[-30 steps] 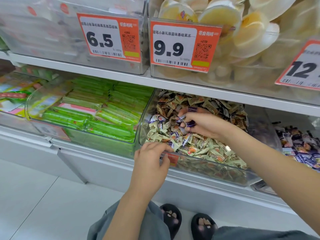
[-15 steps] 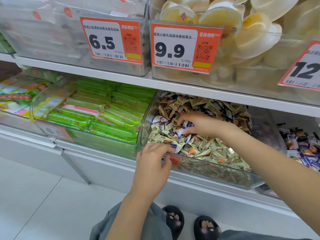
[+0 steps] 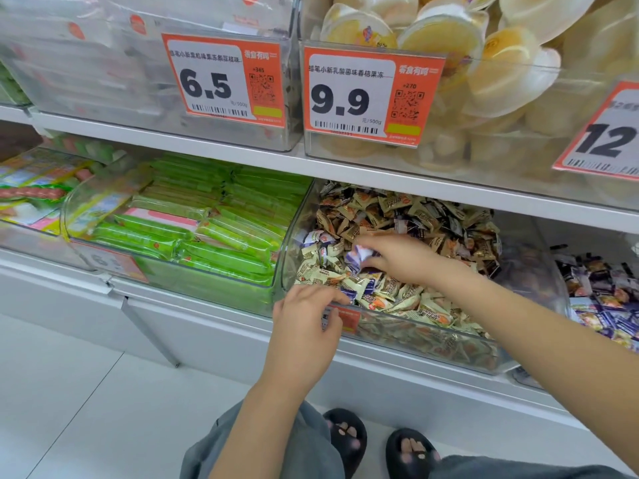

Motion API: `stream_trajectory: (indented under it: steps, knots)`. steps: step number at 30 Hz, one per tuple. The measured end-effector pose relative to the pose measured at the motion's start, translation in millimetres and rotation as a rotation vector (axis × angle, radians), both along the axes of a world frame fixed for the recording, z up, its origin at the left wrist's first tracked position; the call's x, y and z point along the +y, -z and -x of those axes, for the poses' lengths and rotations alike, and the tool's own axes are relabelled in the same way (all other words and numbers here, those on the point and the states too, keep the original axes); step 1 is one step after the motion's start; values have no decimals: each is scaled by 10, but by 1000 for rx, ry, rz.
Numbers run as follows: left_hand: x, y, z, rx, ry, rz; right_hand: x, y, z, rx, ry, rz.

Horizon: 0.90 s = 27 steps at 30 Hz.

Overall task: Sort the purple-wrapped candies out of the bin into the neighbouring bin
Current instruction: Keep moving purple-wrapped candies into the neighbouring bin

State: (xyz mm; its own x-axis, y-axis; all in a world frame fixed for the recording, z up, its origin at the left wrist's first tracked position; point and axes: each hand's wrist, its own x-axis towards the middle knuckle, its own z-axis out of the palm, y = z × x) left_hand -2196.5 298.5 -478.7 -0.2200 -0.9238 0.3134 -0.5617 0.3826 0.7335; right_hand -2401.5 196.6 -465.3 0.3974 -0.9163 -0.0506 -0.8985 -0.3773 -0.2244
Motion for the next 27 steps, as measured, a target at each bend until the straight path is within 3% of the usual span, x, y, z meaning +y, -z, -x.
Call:
stream_trajectory:
  steps: [2, 6, 10, 12, 15, 19, 21, 23, 25, 27]
  knots:
    - [-3, -7, 10, 0, -4, -4, 48, -100, 48, -338, 125, -97]
    - [-3, -19, 37, 7, -21, -21, 218, -286, 129, -559, 313, -224]
    - [34, -16, 77, -35, -70, -9, 533, -469, 267, -914, 405, -357]
    - [76, -18, 124, -109, -124, 27, 746, -551, 376, -863, 459, -269]
    - [157, -29, 210, -199, -140, 93, 1094, -609, 624, -500, 541, 93]
    - [252, -27, 312, -231, -125, 103, 1611, -637, 1172, -548, 671, 348]
    - [289, -20, 330, -240, -125, 104, 1780, -606, 1503, -542, 764, 332]
    - [317, -26, 333, -240, -124, 94, 1888, -577, 1751, -496, 838, 165]
    - [332, -30, 342, -262, -129, 93, 1950, -511, 1952, -512, 828, 21]
    - [347, -30, 369, -265, -140, 96, 1981, -479, 2063, -579, 790, 17]
